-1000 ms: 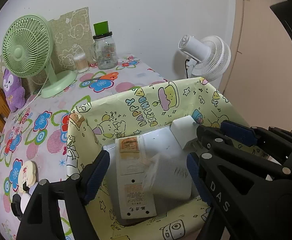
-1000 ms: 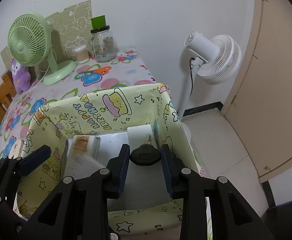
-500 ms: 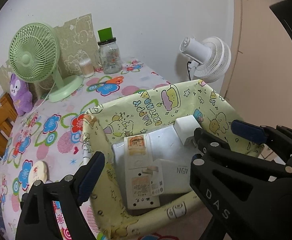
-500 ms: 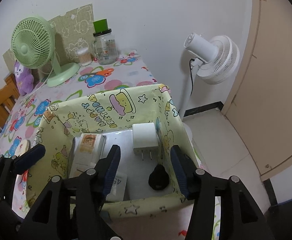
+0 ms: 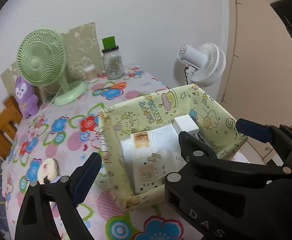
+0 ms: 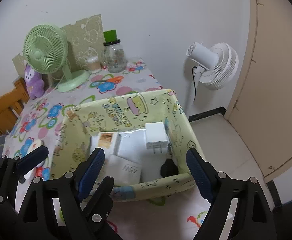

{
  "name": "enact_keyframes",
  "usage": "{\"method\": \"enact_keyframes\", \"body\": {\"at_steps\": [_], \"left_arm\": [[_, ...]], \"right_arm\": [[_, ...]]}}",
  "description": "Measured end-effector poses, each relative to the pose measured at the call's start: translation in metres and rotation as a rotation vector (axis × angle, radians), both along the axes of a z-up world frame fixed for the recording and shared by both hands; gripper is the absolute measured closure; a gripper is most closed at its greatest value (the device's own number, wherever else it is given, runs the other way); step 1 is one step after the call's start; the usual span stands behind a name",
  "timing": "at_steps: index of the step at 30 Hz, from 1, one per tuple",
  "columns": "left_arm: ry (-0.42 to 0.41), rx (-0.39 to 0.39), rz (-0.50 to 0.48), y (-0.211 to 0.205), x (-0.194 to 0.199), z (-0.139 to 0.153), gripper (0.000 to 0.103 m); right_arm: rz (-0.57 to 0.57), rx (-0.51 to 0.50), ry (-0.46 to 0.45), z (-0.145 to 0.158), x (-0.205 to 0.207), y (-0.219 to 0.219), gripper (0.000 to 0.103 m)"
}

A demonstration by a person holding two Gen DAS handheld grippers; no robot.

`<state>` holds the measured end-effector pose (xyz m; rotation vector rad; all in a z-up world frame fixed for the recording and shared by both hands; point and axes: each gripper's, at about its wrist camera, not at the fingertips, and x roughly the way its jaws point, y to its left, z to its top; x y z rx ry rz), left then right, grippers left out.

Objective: Organize rigid objects
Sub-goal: 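Withdraw both open tools from the basket back over the table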

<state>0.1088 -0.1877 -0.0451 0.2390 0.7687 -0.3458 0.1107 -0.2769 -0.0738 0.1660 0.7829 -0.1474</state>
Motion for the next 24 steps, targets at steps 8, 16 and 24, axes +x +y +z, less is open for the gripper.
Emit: {"method": "enact_keyframes", "body": {"at_steps": [8, 16, 24], "left_arm": [[-0.02, -0.011, 0.015, 0.02, -0.014, 0.01, 0.007], [-0.04, -0.029, 0.039, 0.044, -0.028, 0.019, 0.006], [-0.055, -0.039, 0.055, 0.064, -0.04, 0.023, 0.005]], "right_arm": [[0.021, -0.022, -0.027, 0.012, -0.011, 0.02, 0.016], [0.053, -0.046, -0.057, 0.024, -0.025, 0.044, 0.016], [0.068, -0.063, -0.074, 0.03, -0.037, 0.065, 0.016]]}}
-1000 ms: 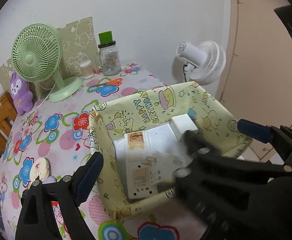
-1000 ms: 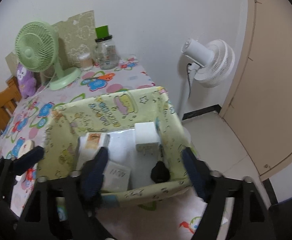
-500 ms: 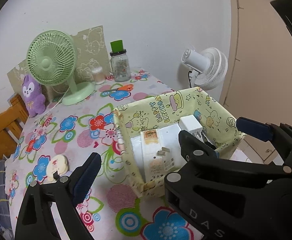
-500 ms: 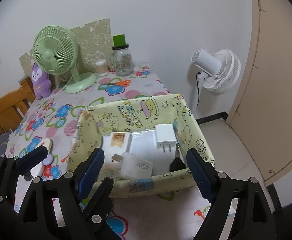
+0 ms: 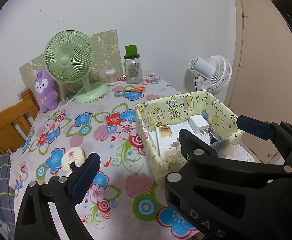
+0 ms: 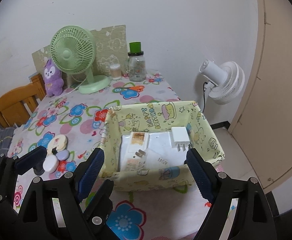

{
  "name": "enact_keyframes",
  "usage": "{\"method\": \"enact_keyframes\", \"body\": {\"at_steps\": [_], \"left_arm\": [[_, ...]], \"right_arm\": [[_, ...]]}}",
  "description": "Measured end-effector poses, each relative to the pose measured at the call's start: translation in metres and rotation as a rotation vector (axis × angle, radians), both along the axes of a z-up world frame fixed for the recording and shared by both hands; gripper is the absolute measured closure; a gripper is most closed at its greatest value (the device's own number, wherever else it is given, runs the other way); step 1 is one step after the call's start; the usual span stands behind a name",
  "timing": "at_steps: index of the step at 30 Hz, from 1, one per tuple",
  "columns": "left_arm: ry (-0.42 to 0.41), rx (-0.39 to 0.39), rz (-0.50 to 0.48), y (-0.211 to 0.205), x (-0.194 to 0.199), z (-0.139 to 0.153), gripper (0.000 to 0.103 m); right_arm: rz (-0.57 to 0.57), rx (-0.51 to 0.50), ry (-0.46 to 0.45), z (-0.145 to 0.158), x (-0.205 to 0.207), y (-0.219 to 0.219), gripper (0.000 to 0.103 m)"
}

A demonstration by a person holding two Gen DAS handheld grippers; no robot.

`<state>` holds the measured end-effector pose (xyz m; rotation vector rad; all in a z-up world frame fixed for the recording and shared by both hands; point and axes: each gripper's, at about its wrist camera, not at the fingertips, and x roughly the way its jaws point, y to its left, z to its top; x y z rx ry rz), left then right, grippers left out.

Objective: Organize rigid objects
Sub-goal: 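Withdraw both open tools from the basket back over the table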

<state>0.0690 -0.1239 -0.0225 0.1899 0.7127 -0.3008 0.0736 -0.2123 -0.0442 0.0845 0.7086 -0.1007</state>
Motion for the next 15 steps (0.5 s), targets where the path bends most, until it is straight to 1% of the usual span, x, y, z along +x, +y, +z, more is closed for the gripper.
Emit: {"method": "enact_keyframes", "body": {"at_steps": [6, 15], "left_arm": [[-0.009, -0.005, 0.019, 0.015, -0.009, 0.002, 0.004], [-0.011, -0.01, 0.04, 0.039, -0.018, -0.003, 0.004]], "right_arm": [[0.02, -0.008, -0.01, 0.002, -0.008, 0.017, 0.016], [0.047, -0.015, -0.013, -0.002, -0.015, 0.041, 0.016]]}}
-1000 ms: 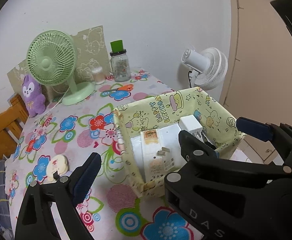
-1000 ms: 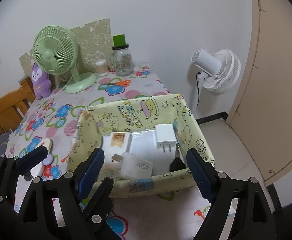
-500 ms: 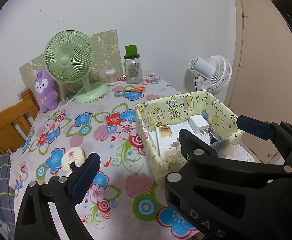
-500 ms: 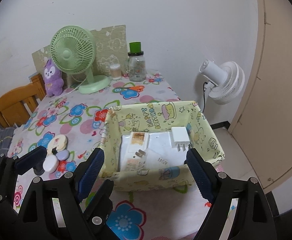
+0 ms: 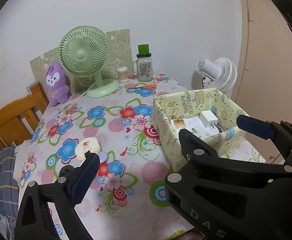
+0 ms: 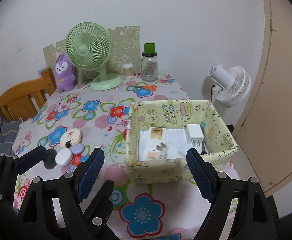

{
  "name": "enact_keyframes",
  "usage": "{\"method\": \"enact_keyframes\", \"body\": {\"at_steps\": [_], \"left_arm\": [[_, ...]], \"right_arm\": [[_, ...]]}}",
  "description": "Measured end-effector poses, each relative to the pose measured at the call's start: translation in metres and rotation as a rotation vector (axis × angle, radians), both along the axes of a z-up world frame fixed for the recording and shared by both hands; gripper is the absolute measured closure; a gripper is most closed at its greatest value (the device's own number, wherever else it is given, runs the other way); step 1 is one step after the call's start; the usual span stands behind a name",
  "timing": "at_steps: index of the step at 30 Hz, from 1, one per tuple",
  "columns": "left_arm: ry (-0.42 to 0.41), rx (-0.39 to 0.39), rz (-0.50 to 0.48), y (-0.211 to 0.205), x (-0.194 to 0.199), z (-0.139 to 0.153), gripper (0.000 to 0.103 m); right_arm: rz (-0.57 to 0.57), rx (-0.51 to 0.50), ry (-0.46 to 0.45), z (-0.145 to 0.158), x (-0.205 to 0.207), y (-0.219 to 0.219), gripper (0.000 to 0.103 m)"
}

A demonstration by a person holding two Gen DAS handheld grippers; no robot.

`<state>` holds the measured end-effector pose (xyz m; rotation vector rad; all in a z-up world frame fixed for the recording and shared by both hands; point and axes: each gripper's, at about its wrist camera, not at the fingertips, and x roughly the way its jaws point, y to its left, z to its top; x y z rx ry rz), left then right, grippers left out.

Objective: Organize rigid objects
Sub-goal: 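Withdraw both open tools from the basket back over the table, then reach right tool to the white round earbud case while left tool approaches the lavender oval case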

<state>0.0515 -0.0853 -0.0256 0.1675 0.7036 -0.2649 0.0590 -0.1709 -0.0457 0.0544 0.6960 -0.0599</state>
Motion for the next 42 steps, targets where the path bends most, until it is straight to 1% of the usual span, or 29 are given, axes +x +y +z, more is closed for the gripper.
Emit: {"method": "enact_keyframes", "body": {"at_steps": [6, 21, 28, 42], "left_arm": [[0.0, 0.003, 0.02, 0.015, -0.004, -0.006, 0.004], [0.024, 0.001, 0.072, 0.049, 0.0, -0.026, 0.004], [0.013, -0.001, 0.097, 0.067, 0.002, -0.037, 0.004], [0.049, -0.016, 0.138, 0.094, 0.016, -0.065, 0.004]], "right_arm": [[0.015, 0.0, -0.013, -0.004, -0.002, 0.014, 0.016], [0.064, -0.005, -0.001, -0.025, 0.005, 0.051, 0.016], [0.091, -0.007, -0.012, -0.036, 0.01, 0.069, 0.016], [0.125, -0.021, 0.02, -0.064, 0.03, 0.097, 0.016]]}}
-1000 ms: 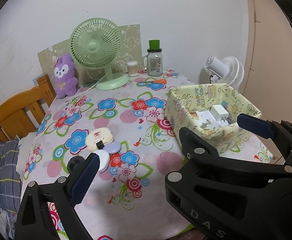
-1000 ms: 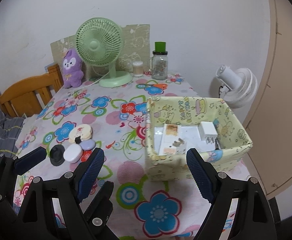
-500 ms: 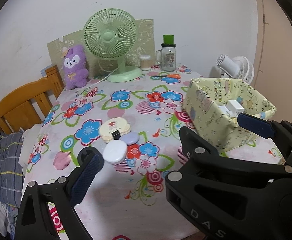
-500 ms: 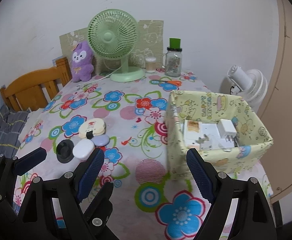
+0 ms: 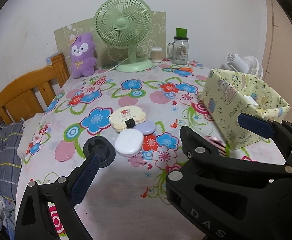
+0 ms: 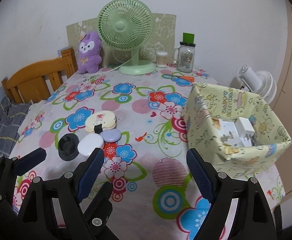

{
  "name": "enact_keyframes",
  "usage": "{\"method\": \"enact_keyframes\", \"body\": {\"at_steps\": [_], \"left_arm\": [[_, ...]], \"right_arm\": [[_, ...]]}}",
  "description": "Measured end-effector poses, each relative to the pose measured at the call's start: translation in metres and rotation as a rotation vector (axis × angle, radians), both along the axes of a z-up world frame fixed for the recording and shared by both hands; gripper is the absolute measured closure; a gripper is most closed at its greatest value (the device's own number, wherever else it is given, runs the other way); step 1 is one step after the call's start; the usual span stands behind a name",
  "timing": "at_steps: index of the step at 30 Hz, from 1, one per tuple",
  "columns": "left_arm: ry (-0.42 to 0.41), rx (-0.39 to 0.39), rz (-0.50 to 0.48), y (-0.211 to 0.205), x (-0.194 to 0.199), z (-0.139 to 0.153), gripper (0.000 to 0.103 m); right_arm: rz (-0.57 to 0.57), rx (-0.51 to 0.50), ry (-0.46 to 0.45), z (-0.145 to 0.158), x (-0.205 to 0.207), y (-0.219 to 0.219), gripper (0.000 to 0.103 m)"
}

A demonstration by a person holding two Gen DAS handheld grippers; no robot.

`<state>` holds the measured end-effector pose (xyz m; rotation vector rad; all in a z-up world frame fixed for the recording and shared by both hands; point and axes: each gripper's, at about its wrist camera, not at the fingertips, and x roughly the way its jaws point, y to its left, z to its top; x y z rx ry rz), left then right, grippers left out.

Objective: Organize rigid objects
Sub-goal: 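Reach right tool to the white round earbud case while left tool approaches the lavender oval case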

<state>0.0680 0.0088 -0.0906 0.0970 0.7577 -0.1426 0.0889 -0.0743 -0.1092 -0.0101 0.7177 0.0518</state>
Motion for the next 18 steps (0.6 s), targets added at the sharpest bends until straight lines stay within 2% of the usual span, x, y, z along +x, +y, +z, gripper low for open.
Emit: {"method": "enact_keyframes", "body": {"at_steps": [18], "left_arm": [[0.058, 0.006, 0.055, 0.029, 0.031, -0.029, 0.004]], "right_arm": [[0.031, 0.01, 0.058, -0.031, 0.036, 0.027, 0.016]]}}
